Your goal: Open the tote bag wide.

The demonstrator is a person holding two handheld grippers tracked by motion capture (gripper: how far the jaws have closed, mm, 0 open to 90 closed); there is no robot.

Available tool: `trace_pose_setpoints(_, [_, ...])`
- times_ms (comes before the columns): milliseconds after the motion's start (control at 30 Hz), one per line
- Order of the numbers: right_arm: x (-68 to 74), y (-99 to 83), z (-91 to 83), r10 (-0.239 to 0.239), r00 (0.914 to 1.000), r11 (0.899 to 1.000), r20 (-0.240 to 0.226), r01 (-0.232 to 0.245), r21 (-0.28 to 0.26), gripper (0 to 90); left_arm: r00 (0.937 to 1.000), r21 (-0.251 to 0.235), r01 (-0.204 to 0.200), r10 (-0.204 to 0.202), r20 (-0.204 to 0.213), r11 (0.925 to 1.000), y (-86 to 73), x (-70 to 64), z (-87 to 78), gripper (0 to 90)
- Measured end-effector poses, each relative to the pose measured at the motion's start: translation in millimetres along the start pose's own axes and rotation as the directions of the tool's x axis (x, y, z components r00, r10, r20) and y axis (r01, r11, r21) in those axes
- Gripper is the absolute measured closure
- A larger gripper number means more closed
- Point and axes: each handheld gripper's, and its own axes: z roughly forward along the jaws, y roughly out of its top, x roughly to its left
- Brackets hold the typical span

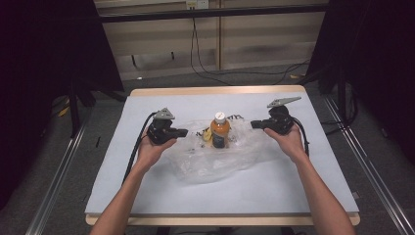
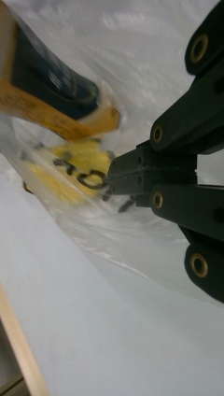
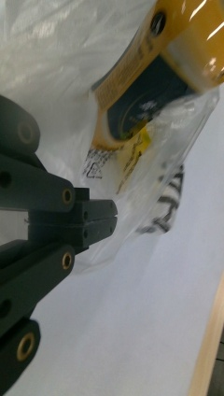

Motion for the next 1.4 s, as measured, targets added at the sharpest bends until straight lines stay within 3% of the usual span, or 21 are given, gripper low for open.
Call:
trace_pose_setpoints(200, [10.9,18.4,-3.8,-0.047,0.9972,0.999,-0.058,0.048,0.005,90.0,0.9967,0.016,-0.061,0.06,0.055,0.998,15.1,-23.2,7.2,90.0])
trace_pose_setpoints(267, [19.8,26.7,10.0,-0.069,0.9922,0.995,-0.104,0.076,0.067,90.0,0.9934,0.051,-0.091,0.087,0.075,0.9946,16.9,-35.3,16.5,90.0])
trace_pose_setpoints(300, [22.9,29.0,16.9,-0.077,0.9908,0.992,-0.111,0.088,0.091,90.0,0.9878,0.096,-0.133,0.124,0.095,0.9864,17.0,-46.0,26.4,90.0])
trace_pose_setpoints(400, [26.9,32.9,32.5,-0.082,0.9873,0.984,-0.136,0.102,0.143,90.0,0.9827,0.121,-0.153,0.138,0.124,0.9808,15.3,-53.7,37.1,90.0])
trace_pose_setpoints(500, [28.6,37.0,58.9,-0.082,0.9843,0.966,-0.156,0.117,0.232,90.0,0.9777,0.161,-0.17,0.146,0.151,0.9721,12.2,-63.6,50.4,90.0])
trace_pose_setpoints(567, [27.5,38.9,84.2,-0.057,0.9846,0.94,-0.165,0.108,0.322,90.0,0.9712,0.201,-0.198,0.165,0.172,0.9593,6.7,-73.7,63.0,90.0])
trace_pose_setpoints(600, [27.3,38.7,92.7,-0.05,0.9862,0.934,-0.158,0.103,0.343,90.0,0.9688,0.223,-0.212,0.175,0.176,0.9515,4.6,-77.5,66.6,90.0])
trace_pose_setpoints(633, [27.3,38.7,92.7,-0.05,0.9862,0.934,-0.158,0.103,0.343,90.0,0.9688,0.223,-0.212,0.175,0.176,0.9515,4.6,-77.5,66.6,90.0])
trace_pose_setpoints(667, [26.3,38.4,99.8,-0.05,0.9865,0.924,-0.156,0.105,0.368,90.0,0.9648,0.243,-0.232,0.191,0.18,0.942,3.0,-81.0,70.3,90.0])
trace_pose_setpoints(767, [22.6,38.7,118.7,-0.035,0.9893,0.912,-0.142,0.089,0.4,90.0,0.9601,0.253,-0.239,0.19,0.205,0.9375,-2.6,-91.5,76.3,90.0])
trace_pose_setpoints(833, [19.1,42.3,126.0,-0.02,0.992,0.916,-0.125,0.068,0.395,90.0,0.9503,0.261,-0.272,0.215,0.225,0.9263,-5.2,-103.0,75.9,90.0])
trace_pose_setpoints(900, [11.9,49.6,133.6,-0.006,0.9978,0.922,-0.066,0.031,0.385,90.0,0.9328,0.274,-0.322,0.254,0.256,0.9063,-7.6,-120.1,71.1,90.0])
trace_pose_setpoints(933, [11.9,49.6,133.6,-0.006,0.9978,0.922,-0.066,0.031,0.385,90.0,0.9328,0.274,-0.322,0.254,0.256,0.9063,-7.6,-120.1,71.1,90.0])
trace_pose_setpoints(1000, [5.2,53.8,137.1,0.011,0.9999,0.929,-0.012,-0.006,0.371,90.0,0.9198,0.269,-0.346,0.268,0.287,0.8992,-11.6,-132.1,67.1,90.0])
trace_pose_setpoints(1100, [-9.5,59.3,141.3,0.028,0.9994,0.931,0.02,-0.034,0.364,90.0,0.8916,0.251,-0.401,0.313,0.327,0.8809,-20.5,-153.1,57.2,90.0])
trace_pose_setpoints(1133, [-12.4,60.4,142.1,0.028,0.999,0.932,0.035,-0.039,0.36,90.0,0.8721,0.252,-0.436,0.337,0.355,0.864,-26.2,-167.9,49.3,90.0])
trace_pose_setpoints(1167, [-14.7,61.7,143.0,0.025,0.9985,0.932,0.048,-0.041,0.36,90.0,0.8721,0.252,-0.436,0.337,0.355,0.864,-26.2,-167.9,49.3,90.0])
trace_pose_setpoints(1200, [-16.7,62.8,143.4,0.025,0.9975,0.932,0.066,-0.047,0.359,90.0,0.8603,0.24,-0.461,0.365,0.356,0.8541,-30.9,-177.6,44.1,90.0])
trace_pose_setpoints(1300, [-20.6,64.8,144.8,0.027,0.9961,0.934,0.084,-0.055,0.354,90.0,0.8588,0.229,-0.457,0.359,0.366,0.8596,-34.2,-180.3,41.5,90.0])
trace_pose_setpoints(1367, [-23.5,67.4,146.2,0.014,0.9857,0.936,0.168,-0.073,0.345,90.0,0.8374,0.22,-0.469,0.352,0.418,0.8552,-35.6,-180.4,39.7,90.0])
trace_pose_setpoints(1400, [-23.5,67.4,146.2,0.014,0.9857,0.936,0.168,-0.073,0.345,90.0,0.8374,0.22,-0.469,0.352,0.418,0.8552,-35.6,-180.4,39.7,90.0])
